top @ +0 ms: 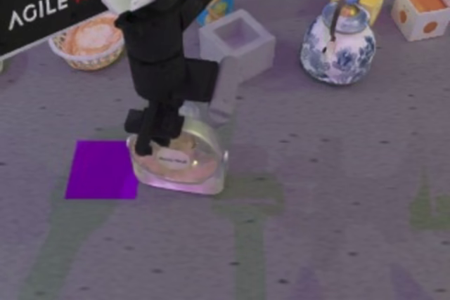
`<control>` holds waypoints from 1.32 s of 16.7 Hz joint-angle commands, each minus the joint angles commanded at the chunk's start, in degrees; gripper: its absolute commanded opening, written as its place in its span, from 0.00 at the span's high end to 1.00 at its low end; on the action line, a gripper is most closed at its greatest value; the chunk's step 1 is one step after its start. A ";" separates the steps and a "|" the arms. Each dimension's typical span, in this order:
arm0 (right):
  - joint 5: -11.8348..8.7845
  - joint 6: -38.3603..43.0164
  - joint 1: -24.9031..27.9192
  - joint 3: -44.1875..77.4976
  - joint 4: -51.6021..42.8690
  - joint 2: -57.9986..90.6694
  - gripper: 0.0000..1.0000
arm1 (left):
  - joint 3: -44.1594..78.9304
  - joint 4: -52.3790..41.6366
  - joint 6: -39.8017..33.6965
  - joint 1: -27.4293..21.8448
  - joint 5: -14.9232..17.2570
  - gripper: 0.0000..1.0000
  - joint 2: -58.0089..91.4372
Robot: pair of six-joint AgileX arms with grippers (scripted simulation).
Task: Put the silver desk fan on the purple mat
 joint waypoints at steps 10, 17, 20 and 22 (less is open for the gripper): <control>0.00 0.00 0.00 0.00 0.00 0.00 0.00 | 1.00 -1.01 0.17 0.06 -0.10 1.00 0.14; 0.00 0.00 0.00 0.00 0.00 0.00 0.00 | 11.58 -11.36 -0.02 1.07 -0.01 1.00 0.23; 0.00 0.00 0.00 0.00 0.00 0.00 0.00 | 11.68 -11.45 -0.03 1.09 -0.01 1.00 0.22; 0.00 0.00 0.00 0.00 0.00 0.00 0.00 | 11.37 -11.26 0.16 0.96 -0.04 1.00 0.13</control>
